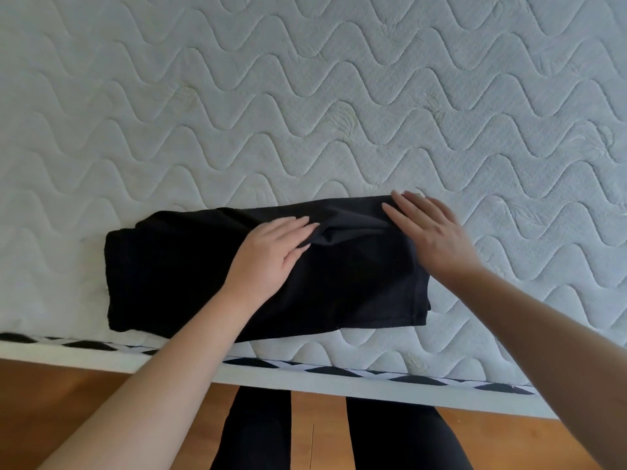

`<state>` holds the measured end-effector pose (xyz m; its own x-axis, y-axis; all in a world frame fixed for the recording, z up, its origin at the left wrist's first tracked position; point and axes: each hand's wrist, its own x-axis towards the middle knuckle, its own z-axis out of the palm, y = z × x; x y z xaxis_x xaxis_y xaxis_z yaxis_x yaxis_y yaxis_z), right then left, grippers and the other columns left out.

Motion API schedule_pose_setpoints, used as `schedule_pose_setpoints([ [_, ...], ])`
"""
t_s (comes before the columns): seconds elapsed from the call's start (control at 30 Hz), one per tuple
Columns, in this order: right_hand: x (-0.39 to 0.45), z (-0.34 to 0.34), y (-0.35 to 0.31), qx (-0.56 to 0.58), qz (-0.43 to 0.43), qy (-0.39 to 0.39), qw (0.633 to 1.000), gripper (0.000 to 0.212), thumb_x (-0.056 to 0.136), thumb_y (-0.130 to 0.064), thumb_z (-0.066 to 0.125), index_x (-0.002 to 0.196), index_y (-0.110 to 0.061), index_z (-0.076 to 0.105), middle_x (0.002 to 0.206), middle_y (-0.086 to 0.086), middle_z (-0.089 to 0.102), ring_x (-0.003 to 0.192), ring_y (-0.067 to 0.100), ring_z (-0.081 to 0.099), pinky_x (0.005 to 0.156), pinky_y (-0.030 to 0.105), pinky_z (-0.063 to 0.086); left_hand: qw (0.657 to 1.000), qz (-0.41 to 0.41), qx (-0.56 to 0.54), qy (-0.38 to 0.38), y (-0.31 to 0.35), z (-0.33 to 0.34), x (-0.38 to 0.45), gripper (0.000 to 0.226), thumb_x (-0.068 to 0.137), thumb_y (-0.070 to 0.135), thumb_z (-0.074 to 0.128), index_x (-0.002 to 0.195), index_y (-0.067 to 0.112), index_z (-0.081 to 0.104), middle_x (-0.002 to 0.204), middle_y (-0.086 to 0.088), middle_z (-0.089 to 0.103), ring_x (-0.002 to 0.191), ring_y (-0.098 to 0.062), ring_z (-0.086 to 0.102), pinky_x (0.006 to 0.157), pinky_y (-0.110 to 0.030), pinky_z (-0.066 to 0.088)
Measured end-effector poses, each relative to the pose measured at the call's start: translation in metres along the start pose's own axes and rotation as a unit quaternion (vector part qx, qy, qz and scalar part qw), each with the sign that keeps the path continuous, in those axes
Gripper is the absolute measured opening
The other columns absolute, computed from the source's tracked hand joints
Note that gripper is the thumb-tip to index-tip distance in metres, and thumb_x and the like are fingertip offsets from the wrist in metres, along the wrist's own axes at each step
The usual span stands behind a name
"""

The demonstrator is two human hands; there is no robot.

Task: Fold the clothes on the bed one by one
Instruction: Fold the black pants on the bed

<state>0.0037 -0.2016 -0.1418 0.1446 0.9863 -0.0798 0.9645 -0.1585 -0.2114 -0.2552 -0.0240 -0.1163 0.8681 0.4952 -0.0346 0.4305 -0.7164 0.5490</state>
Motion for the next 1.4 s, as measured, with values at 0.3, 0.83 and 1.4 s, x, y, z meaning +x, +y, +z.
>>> schedule_pose_setpoints([
  [0.3, -0.032, 0.024, -0.026, -0.031, 0.098, -0.09, 0.991, 0.071, 0.086, 0.007, 0.044, 0.152, -0.016, 0.032, 0.16, 0.006, 0.027, 0.147, 0.028, 0.024, 0.121, 0.045, 0.017, 0.982, 0.01, 0.156, -0.106, 0.001, 0.044, -0.05, 0.044, 0.099, 0.027, 0.046, 0.144, 0.029, 0.049, 0.154, -0.01, 0.039, 0.141, -0.031, 0.036, 0.114, -0.05, 0.029],
  [0.83, 0.032, 0.026, -0.118, 0.092, 0.202, 0.085, 0.971, 0.043, 0.097, -0.01, 0.045, 0.14, -0.007, 0.051, 0.149, 0.012, 0.045, 0.142, 0.027, 0.036, 0.119, 0.042, 0.024, 0.986, -0.086, 0.135, 0.045, -0.006, 0.049, -0.003, 0.036, 0.1, 0.021, 0.046, 0.133, 0.012, 0.055, 0.138, -0.005, 0.054, 0.132, -0.022, 0.047, 0.115, -0.042, 0.03],
  [1.4, -0.029, 0.065, -0.055, 0.052, 0.381, -0.082, 0.919, 0.081, 0.096, -0.069, 0.019, 0.156, -0.022, -0.007, 0.165, -0.003, -0.008, 0.151, 0.013, -0.008, 0.123, 0.04, -0.002, 0.96, -0.095, 0.25, -0.08, -0.041, 0.08, -0.012, 0.065, 0.102, 0.053, 0.012, 0.157, 0.024, -0.003, 0.165, -0.011, -0.001, 0.151, -0.031, 0.008, 0.12, -0.054, 0.006],
])
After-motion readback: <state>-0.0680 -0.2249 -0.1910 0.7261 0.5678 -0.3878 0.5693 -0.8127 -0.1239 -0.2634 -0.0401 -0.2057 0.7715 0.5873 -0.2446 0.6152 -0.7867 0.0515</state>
